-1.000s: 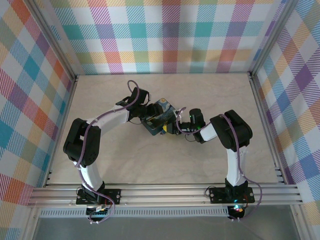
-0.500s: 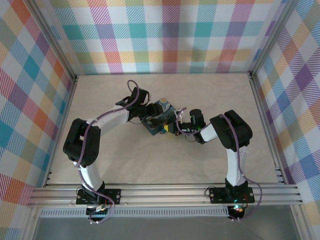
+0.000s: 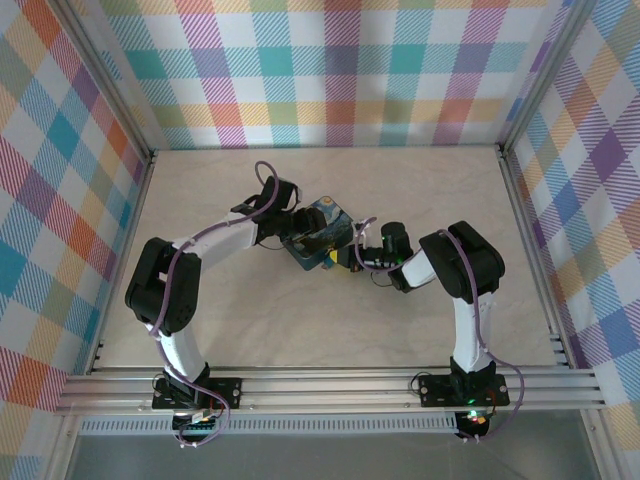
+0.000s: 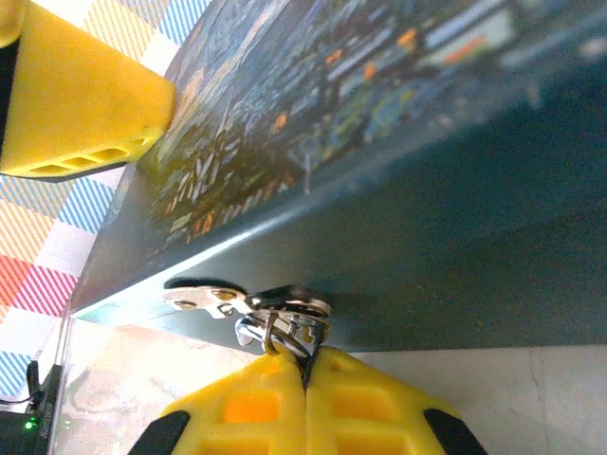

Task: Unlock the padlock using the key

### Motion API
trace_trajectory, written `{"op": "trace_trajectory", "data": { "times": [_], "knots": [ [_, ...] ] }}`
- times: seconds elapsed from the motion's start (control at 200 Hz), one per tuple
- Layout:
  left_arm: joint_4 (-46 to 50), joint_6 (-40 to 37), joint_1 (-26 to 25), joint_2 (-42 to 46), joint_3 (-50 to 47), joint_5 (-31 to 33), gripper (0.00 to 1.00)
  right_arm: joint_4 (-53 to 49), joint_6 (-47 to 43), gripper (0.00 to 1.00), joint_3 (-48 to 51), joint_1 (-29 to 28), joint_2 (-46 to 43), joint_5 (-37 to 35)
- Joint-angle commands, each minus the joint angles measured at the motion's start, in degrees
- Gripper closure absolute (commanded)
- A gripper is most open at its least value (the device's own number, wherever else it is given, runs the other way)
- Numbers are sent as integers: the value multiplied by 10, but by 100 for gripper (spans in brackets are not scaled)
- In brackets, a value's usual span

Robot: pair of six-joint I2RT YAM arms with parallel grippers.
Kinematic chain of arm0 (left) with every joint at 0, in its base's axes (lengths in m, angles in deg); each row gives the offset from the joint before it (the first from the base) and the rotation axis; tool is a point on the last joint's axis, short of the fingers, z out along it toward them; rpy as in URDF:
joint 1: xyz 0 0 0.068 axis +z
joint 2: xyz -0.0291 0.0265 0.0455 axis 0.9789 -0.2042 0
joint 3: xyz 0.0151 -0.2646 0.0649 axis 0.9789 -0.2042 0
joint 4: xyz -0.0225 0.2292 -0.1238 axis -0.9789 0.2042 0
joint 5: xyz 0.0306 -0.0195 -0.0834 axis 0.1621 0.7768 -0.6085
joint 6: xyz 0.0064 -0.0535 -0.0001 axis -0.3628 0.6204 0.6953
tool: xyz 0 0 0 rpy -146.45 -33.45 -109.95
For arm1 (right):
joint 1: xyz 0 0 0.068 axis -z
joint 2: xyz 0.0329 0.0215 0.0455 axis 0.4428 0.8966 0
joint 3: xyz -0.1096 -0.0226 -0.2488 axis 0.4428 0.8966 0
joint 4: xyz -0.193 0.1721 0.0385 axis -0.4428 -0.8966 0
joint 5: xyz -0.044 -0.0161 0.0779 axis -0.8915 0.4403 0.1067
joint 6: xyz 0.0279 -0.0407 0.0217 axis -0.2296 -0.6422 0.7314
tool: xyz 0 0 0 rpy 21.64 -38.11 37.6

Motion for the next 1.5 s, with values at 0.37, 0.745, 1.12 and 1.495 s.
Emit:
{"op": "trace_trajectory", "data": {
  "times": [0.37, 0.745, 1.12, 1.495],
  "knots": [
    [14, -5, -4, 18, -54, 1, 40, 55, 42, 100, 12, 26, -15, -19],
    [12, -4, -5, 23, -57, 1, 40, 55, 45, 100, 17, 28, -29, -26],
    [27, -24, 2, 41, 2, -5, 36, 19, 29, 100, 73, 44, -102, -53],
    [37, -53, 13, 171, -37, 76, 25, -164, 9, 100, 128, 43, -281, -69]
  ]
}}
